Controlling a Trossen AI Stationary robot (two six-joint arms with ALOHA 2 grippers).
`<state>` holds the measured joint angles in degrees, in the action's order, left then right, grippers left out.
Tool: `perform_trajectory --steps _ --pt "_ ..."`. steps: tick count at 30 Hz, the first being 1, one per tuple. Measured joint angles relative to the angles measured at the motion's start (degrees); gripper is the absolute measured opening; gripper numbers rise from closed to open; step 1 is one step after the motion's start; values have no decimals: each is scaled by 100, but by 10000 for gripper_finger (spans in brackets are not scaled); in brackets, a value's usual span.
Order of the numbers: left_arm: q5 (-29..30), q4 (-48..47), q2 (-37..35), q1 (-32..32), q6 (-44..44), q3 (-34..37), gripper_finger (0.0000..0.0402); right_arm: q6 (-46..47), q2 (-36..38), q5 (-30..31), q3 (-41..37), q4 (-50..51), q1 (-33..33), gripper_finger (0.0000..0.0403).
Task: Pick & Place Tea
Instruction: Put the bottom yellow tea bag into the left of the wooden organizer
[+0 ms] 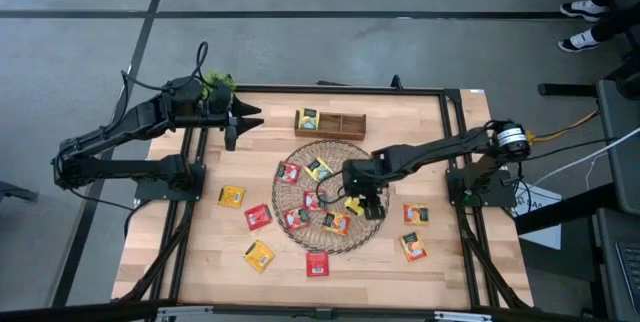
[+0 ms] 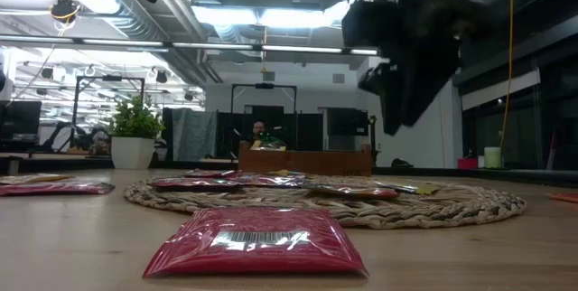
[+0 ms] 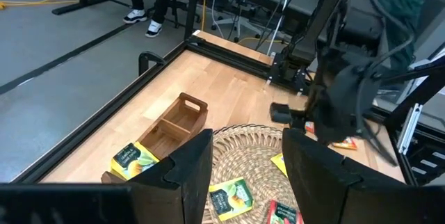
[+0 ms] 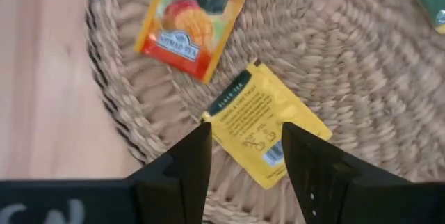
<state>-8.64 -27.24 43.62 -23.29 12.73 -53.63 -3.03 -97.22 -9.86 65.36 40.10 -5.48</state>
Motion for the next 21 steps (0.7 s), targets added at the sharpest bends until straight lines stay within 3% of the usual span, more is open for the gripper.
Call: perform_trajectory --steps 5,13,21 --pt "0 0 -1 0 2 0 169 -327 -246 -10 39 -36 32 174" --pt "15 -2 -1 0 0 0 169 243 -494 33 37 -59 409 175" --pt "17 0 -1 0 1 0 169 232 -653 38 43 -252 549 175"
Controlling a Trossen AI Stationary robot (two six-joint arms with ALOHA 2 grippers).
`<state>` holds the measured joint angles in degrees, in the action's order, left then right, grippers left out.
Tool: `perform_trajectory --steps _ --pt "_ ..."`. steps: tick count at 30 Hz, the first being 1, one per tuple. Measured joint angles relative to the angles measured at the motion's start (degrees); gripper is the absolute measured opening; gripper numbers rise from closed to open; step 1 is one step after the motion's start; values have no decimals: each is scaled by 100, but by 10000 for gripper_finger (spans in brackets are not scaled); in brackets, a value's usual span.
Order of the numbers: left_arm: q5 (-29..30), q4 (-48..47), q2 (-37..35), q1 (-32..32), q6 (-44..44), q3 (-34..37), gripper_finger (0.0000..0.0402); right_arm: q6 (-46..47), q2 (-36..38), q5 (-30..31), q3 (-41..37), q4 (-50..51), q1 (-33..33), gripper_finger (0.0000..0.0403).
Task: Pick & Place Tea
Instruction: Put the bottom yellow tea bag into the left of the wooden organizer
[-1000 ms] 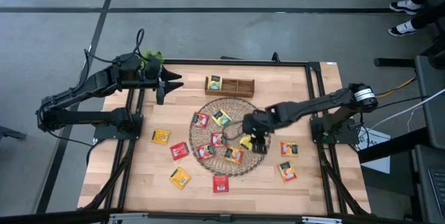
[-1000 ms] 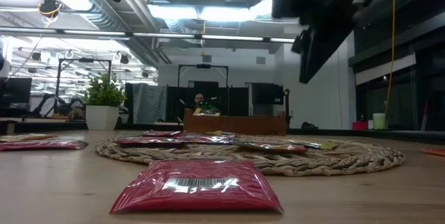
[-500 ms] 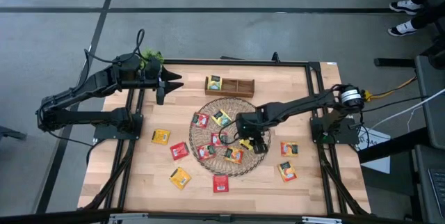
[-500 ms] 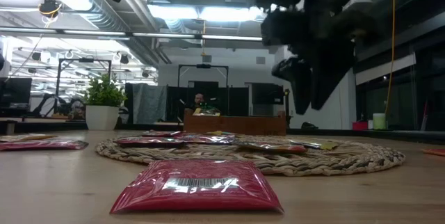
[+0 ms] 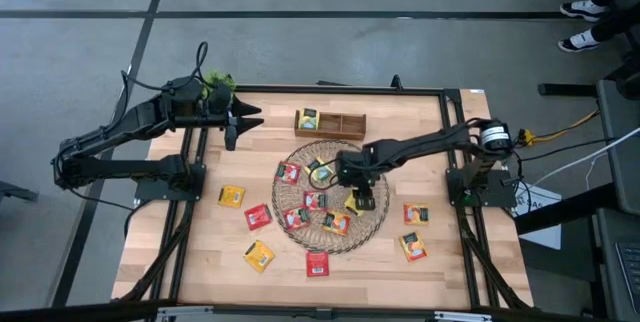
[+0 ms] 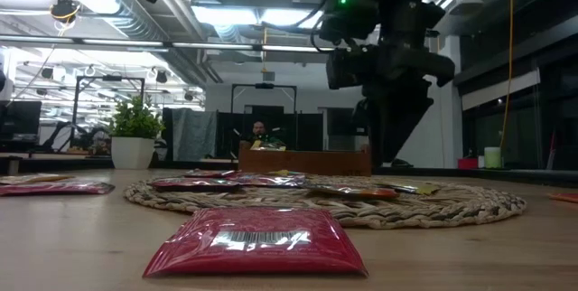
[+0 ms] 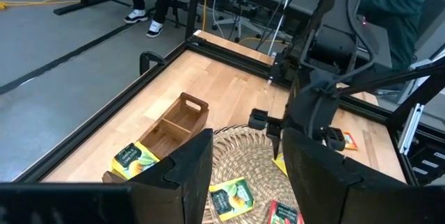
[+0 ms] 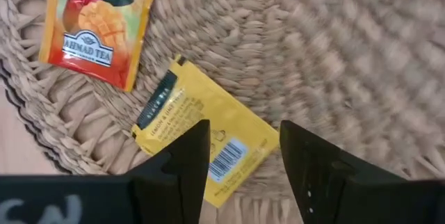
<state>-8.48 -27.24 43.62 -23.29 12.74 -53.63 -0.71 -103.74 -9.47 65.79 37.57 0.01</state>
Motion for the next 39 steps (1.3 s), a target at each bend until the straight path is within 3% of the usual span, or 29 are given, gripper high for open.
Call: perform_trajectory --steps 24,28,34,39 --pt "5 -1 2 0 1 0 169 -143 -374 227 -31 38 4 171" --pt "5 -2 2 0 1 0 169 -149 -374 214 -34 64 4 132" --pt "5 0 2 0 1 0 169 -153 -376 155 -39 59 -2 23" --pt "5 0 2 0 1 0 169 -127 -377 157 -43 40 0 15"
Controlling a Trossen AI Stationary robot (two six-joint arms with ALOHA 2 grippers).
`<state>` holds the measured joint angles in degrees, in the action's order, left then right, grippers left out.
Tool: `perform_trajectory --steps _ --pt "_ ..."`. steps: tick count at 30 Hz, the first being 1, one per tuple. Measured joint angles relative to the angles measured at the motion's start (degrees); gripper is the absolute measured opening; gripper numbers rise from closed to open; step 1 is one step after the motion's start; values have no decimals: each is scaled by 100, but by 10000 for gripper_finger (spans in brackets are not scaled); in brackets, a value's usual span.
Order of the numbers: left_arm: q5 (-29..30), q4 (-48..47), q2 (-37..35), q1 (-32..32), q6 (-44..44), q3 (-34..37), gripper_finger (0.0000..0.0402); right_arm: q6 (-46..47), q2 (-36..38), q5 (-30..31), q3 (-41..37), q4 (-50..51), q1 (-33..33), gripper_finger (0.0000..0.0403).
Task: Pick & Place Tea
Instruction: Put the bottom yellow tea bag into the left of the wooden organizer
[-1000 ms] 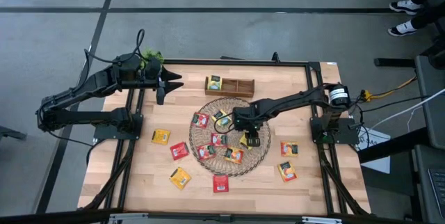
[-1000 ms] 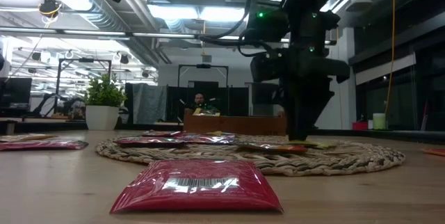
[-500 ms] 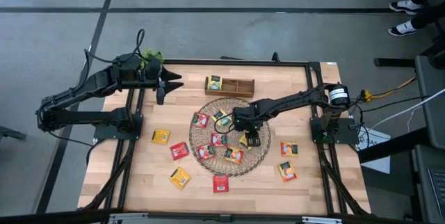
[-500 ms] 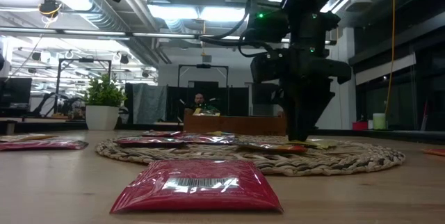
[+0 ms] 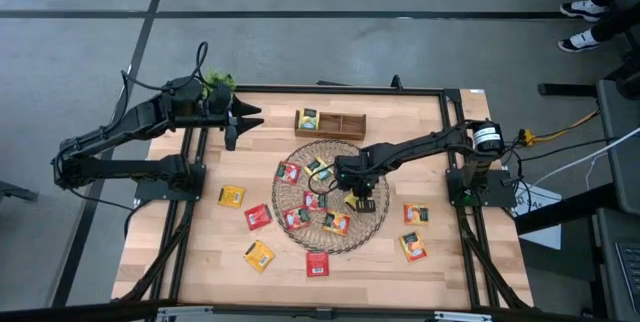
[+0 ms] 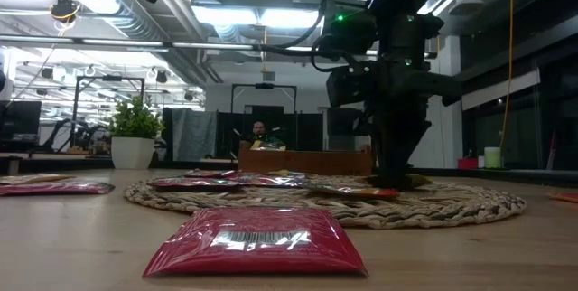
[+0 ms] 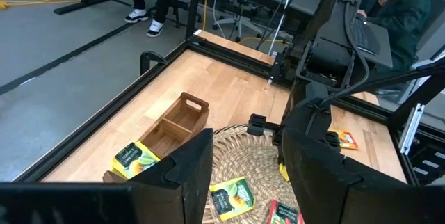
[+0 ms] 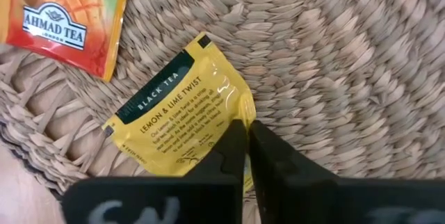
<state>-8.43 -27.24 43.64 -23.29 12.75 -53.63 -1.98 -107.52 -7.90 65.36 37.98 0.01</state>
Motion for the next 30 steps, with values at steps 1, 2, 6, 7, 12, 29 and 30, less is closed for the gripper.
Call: perform_trajectory --steps 1,2,6,7,12,29,30 --pt "0 0 -2 0 0 0 169 1 -2 0 12 6 0 12" --pt "0 0 0 0 0 0 169 0 -5 4 49 52 0 9" --pt "0 0 -2 0 0 0 169 7 2 181 322 367 4 7" --pt "0 0 0 0 0 0 169 24 24 185 440 440 9 6" --pt "-17 4 -1 0 -1 0 169 150 135 101 1198 965 83 4" --pt "-971 824 84 848 -1540 0 169 1430 161 -1961 3608 1243 1067 3" --pt "-912 821 121 960 -1623 0 169 1522 161 -2103 3670 1237 1121 3"
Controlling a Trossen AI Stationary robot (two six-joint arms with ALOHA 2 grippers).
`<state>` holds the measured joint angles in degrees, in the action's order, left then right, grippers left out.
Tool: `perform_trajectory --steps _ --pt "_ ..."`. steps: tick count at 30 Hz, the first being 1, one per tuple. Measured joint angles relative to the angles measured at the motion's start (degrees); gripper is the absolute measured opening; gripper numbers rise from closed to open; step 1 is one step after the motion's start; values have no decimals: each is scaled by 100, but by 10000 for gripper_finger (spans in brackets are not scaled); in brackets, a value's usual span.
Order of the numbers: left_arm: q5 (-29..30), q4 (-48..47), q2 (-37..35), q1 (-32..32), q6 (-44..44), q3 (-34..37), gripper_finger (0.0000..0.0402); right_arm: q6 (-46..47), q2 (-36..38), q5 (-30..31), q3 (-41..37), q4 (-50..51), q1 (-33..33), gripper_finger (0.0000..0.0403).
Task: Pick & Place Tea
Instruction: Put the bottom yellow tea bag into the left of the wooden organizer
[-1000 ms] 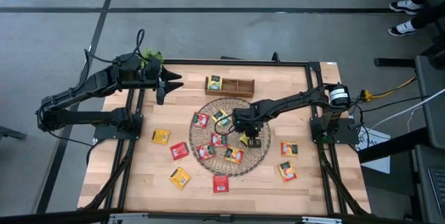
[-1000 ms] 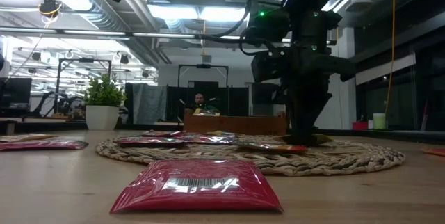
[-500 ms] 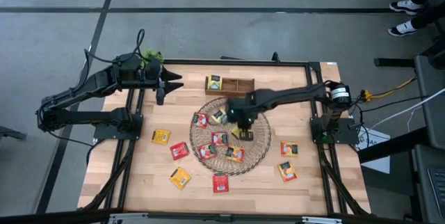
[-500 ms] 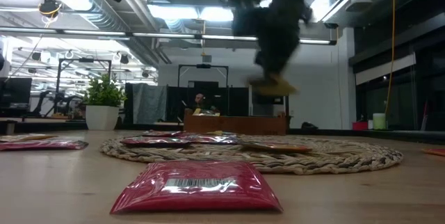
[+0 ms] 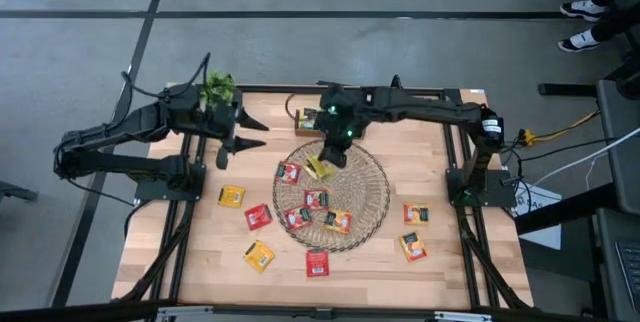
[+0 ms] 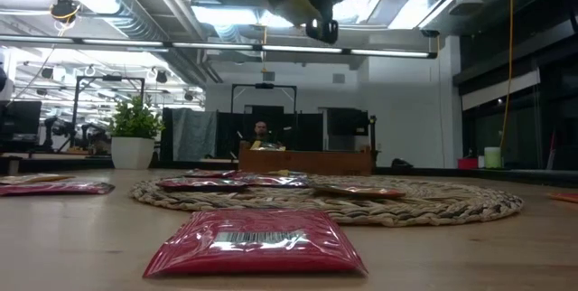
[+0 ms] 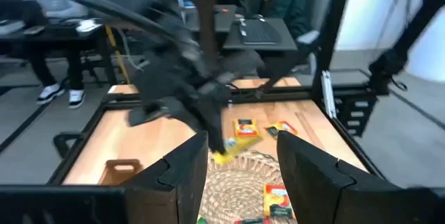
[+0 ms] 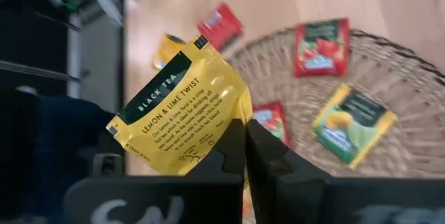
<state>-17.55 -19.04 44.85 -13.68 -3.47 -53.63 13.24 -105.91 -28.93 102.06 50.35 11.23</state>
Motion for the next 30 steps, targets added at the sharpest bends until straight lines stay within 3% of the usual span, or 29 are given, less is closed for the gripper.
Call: perform_trajectory --steps 6,14,30 --pt "660 3 301 650 -590 0 169 525 4 -791 127 -236 259 3" --pt "1589 209 752 1280 -1159 0 169 909 4 -1242 127 -298 326 4" --pt "1656 800 1331 1518 -2048 0 169 1436 -17 -1724 129 -560 323 4"
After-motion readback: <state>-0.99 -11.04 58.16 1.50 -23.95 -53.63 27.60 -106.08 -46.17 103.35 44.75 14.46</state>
